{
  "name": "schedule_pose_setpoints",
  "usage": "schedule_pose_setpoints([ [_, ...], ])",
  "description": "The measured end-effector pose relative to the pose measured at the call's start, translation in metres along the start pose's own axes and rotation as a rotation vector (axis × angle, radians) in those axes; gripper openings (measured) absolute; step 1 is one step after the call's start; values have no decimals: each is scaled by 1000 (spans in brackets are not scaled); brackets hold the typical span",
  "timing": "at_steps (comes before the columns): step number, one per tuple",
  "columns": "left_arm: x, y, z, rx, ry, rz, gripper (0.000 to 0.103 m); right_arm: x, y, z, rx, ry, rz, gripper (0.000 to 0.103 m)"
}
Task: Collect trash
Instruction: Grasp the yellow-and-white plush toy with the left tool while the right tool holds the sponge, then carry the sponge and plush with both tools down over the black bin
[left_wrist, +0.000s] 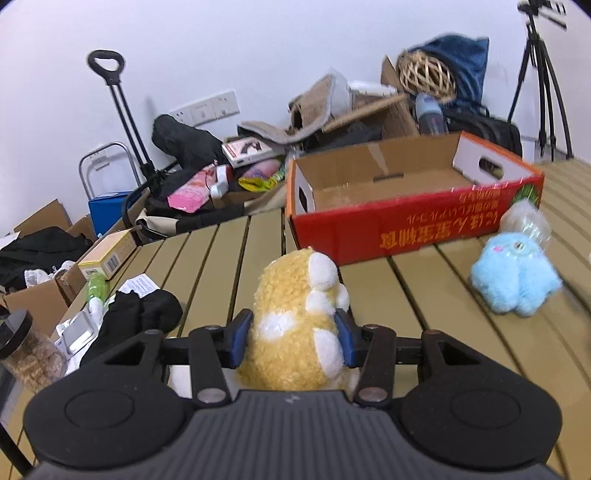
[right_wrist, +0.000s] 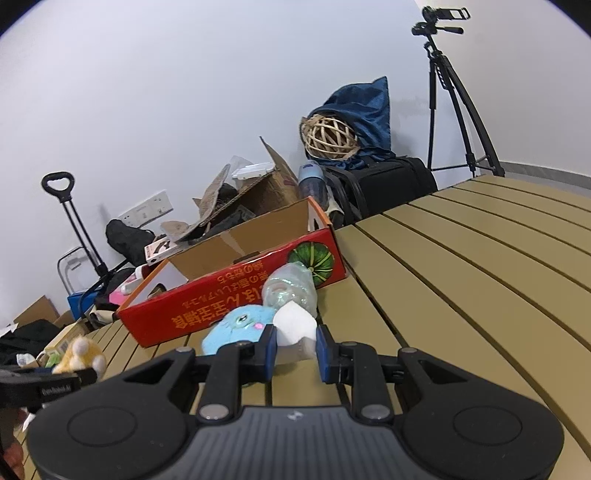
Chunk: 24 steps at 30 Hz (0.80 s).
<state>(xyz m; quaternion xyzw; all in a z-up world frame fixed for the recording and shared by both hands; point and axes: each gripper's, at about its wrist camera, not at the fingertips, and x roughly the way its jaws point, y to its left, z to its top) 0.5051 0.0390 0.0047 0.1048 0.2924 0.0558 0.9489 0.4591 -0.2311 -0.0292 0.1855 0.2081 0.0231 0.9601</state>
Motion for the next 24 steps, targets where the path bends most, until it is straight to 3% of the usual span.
schedule_pose_setpoints([
  [14,-91,12,-25,-165,-99,-16,47,-60,-4,-13,-82,-49,30,21],
  [24,-151,20,-66,-253,-124,-36,47,-119,-8,-26,-182,-124,44,21],
])
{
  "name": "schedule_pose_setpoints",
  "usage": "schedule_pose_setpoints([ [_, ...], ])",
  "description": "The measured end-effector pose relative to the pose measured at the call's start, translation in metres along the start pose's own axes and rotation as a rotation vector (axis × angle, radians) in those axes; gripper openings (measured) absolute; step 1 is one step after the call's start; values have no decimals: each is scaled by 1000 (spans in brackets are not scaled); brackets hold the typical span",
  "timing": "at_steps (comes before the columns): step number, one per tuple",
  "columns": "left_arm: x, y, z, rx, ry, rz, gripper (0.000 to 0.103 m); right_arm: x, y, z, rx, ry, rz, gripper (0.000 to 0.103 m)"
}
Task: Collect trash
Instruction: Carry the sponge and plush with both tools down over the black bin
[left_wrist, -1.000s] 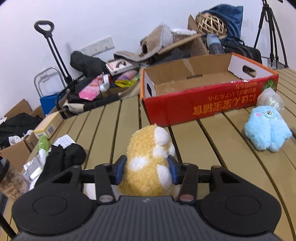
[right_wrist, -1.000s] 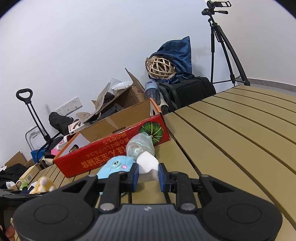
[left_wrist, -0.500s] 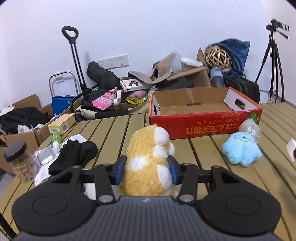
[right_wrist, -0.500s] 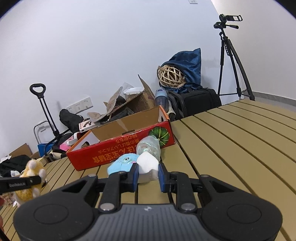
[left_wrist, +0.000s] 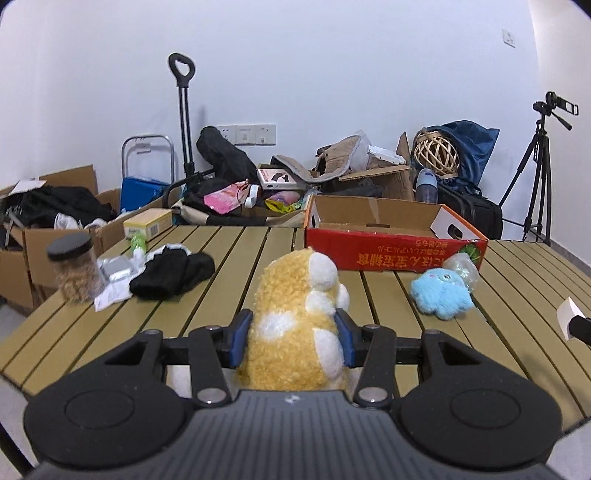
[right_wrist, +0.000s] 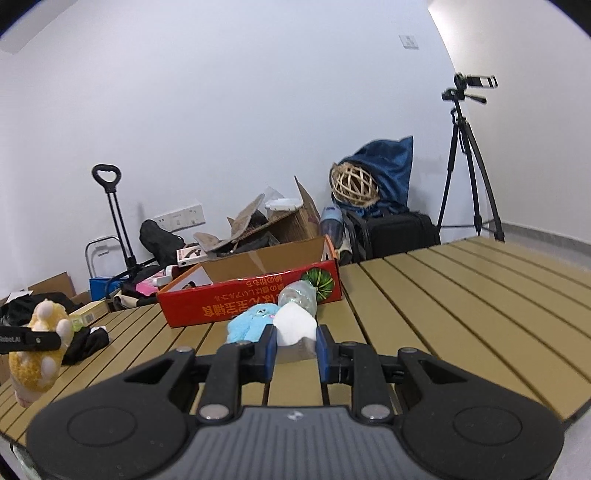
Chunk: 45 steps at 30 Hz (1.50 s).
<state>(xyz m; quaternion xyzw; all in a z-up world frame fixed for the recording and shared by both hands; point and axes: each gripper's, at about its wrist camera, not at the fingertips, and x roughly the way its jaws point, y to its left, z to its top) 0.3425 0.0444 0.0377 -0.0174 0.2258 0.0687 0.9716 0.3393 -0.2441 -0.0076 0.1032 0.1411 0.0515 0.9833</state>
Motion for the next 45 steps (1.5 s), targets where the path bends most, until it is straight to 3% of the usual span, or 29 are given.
schedule_pose_setpoints([
  [8,-43,5,-30,-23,8,-11,47,-42,-7,-13,-45,-5,11,21],
  [22,-99,6,-83,-22,49,-39,47,-91,-22,-64,-66,102,19,21],
  [33,-116,19,-138,-36,141,-47,47,-110,-18,-106,-89,240,33,21],
  [45,-120,36,-202,-35,274,-37,47,-127,14,-159,-193,412,87,21],
])
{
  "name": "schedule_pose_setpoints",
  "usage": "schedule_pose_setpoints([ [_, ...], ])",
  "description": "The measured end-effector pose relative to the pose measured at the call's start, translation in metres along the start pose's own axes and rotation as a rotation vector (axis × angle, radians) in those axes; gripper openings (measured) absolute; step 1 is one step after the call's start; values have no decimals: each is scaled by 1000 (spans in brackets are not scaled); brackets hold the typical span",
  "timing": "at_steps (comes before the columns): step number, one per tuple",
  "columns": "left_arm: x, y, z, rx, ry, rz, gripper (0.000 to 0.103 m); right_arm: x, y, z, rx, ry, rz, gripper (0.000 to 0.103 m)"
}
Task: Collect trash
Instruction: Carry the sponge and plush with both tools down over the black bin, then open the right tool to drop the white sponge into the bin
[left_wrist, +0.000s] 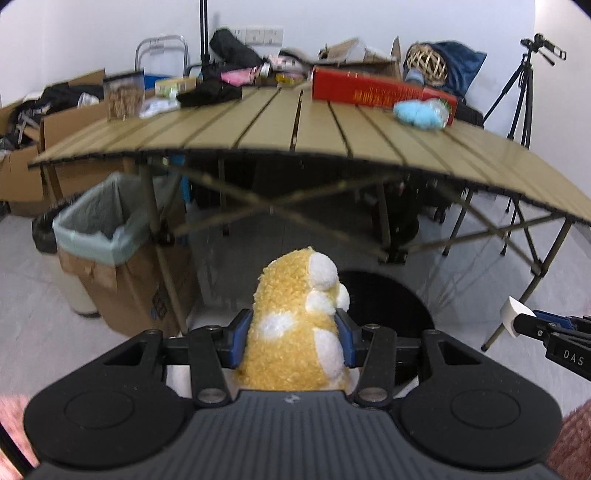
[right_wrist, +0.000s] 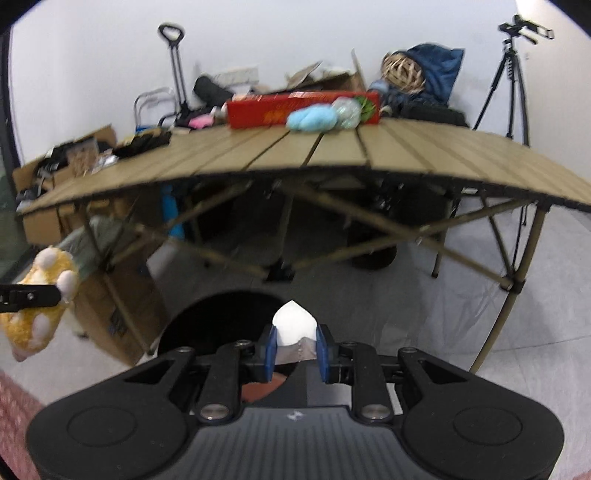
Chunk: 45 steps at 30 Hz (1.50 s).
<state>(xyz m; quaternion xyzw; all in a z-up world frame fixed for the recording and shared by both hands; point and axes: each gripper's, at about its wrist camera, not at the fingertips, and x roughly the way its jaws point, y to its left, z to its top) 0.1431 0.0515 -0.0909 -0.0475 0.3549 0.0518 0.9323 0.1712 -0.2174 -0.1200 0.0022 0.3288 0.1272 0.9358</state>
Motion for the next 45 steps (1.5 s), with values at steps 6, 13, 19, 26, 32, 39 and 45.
schedule_pose_setpoints([
  [6,9,-3,-11,15,15,-10,47,13,13,-12,-30,64,16,21],
  [13,25,6,-8,-26,41,0,47,34,20,-9,-32,94,51,21],
  [19,34,8,-10,-28,66,15,47,55,32,-4,-52,117,88,22],
  [26,46,10,-8,-55,93,19,47,79,48,0,-86,141,101,22],
  [32,55,6,0,-60,100,15,47,103,55,1,-100,166,102,22],
  [39,70,4,9,-81,105,30,47,127,59,6,-103,166,105,22],
  [45,83,0,14,-83,125,24,47,145,57,5,-97,190,101,22],
])
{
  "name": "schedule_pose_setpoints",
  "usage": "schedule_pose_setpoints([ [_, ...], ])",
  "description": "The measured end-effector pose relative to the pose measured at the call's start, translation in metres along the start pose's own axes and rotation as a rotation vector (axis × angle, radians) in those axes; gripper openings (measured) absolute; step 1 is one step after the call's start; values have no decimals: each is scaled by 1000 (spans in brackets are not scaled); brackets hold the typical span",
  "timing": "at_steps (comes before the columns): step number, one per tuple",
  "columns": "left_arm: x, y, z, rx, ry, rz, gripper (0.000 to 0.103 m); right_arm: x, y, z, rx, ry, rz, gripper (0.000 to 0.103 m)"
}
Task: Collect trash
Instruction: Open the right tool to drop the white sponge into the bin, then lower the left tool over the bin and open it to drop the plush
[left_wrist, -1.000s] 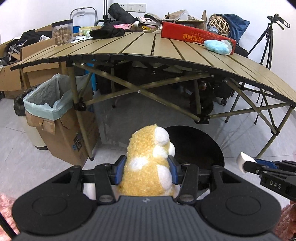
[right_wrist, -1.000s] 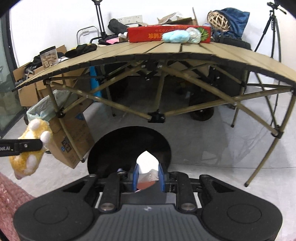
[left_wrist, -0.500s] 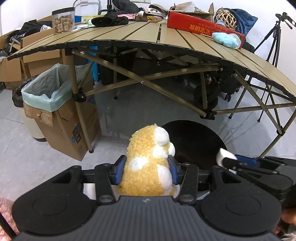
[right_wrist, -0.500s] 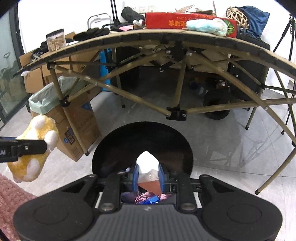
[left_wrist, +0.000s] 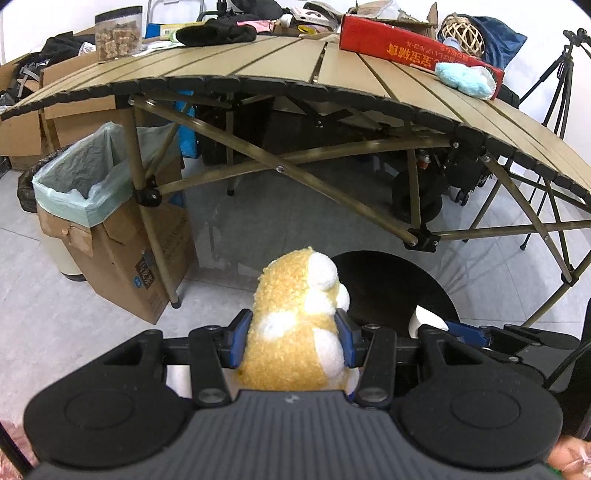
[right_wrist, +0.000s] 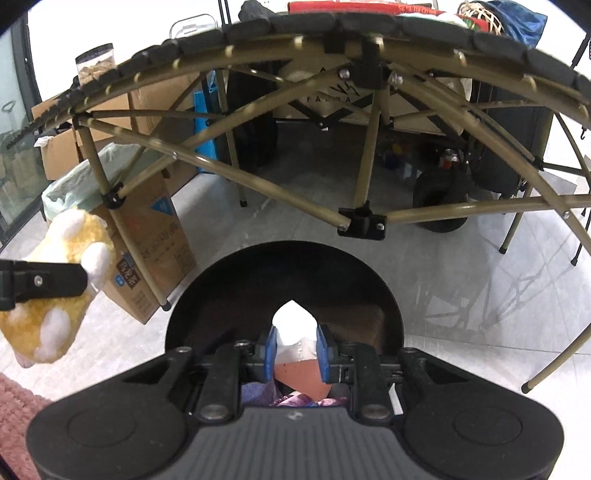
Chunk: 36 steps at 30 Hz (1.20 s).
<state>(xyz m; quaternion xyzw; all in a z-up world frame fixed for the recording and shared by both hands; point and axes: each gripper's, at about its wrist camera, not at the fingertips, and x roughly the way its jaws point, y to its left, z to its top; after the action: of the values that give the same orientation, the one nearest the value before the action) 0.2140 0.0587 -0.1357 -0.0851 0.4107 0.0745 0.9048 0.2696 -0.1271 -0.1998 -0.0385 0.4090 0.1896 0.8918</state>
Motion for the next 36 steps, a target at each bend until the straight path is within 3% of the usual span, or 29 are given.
schedule_pose_setpoints([
  [3,3,-1,-1,3,10,0,47,6,-2,1,-1,8,9,23],
  [8,3,2,-1,-2,10,7,47,12,-3,1,7,27,23,37],
  [11,3,5,-1,-15,16,8,47,12,-3,2,11,31,17,40],
  [14,2,7,-1,-21,15,2,47,13,-4,2,18,40,6,60],
  [16,0,7,-1,-19,9,1,47,13,-5,2,22,40,-14,86],
  [18,0,7,-1,-20,5,3,47,12,-7,2,28,32,-33,95],
  [23,-1,8,-1,-28,6,5,47,13,-13,4,65,50,-34,103],
  [36,-1,8,-1,-24,2,5,47,13,-11,3,35,76,-64,103],
])
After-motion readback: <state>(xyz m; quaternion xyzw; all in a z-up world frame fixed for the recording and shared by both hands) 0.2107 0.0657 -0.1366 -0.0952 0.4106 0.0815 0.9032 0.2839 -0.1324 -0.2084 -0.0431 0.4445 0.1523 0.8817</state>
